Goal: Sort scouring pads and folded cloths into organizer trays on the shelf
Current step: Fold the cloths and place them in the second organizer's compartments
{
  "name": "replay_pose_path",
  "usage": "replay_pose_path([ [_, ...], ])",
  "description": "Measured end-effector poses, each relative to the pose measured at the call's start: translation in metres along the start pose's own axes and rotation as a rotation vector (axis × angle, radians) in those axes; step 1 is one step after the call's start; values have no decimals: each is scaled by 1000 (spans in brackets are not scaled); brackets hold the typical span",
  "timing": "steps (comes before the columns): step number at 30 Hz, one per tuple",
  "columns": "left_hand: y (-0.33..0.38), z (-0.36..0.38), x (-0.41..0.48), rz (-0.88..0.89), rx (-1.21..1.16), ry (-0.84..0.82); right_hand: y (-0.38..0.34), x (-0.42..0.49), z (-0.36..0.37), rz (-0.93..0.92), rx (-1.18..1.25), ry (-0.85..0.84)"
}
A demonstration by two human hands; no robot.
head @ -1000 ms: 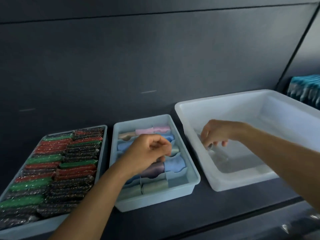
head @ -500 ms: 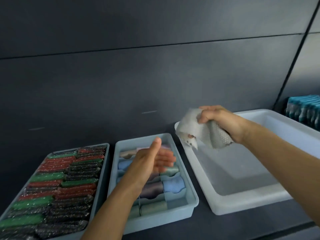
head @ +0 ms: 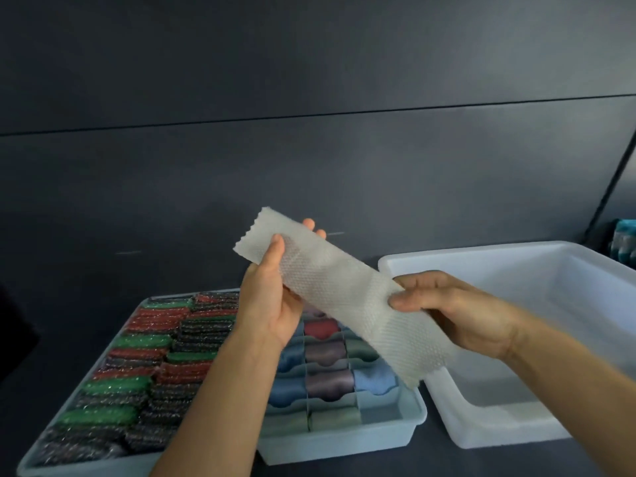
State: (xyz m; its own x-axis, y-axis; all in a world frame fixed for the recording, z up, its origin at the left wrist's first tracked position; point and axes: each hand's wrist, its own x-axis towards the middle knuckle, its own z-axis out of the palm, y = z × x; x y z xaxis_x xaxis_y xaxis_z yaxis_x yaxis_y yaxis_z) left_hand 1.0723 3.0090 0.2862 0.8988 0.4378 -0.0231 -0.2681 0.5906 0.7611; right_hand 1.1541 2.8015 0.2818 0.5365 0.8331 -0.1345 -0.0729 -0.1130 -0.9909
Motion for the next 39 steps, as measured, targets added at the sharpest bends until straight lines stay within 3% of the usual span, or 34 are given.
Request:
replay_pose_path([
  [4,13,4,-5,98,163,-74,-4,3,10,-43,-337,104],
  [8,15,15,-11,233,550,-186,-35,16,32,-367,-287,452],
  [10,13,19,-9,354,706,-219,-59,19,41,-505,-294,485],
  [12,10,24,-10,434,780,-255,-77,22,46,-524,-339,437],
  [18,12,22,-15,500,594,-224,-88,29,42,-585,-322,370],
  [23,20,17,-15,468,494,-229,-85,32,35,-521,-261,251],
  [25,17,18,-13,513,522,-156,-84,38,33,-533,-330,365],
  [27,14,21,-11,620,565,-27,-83,40,36,-572,-447,633],
  [28,12,24,-10,681,590,32,-82,39,40,-586,-436,679],
  [30,9,29,-9,768,642,64,-78,37,51,-554,-338,534],
  [32,5,35,-15,775,691,-9,-73,36,61,-527,-229,396],
  [35,3,34,-23,806,838,-125,-70,40,56,-545,-77,449],
  [39,7,30,-20,702,674,-58,-68,39,47,-474,22,420],
])
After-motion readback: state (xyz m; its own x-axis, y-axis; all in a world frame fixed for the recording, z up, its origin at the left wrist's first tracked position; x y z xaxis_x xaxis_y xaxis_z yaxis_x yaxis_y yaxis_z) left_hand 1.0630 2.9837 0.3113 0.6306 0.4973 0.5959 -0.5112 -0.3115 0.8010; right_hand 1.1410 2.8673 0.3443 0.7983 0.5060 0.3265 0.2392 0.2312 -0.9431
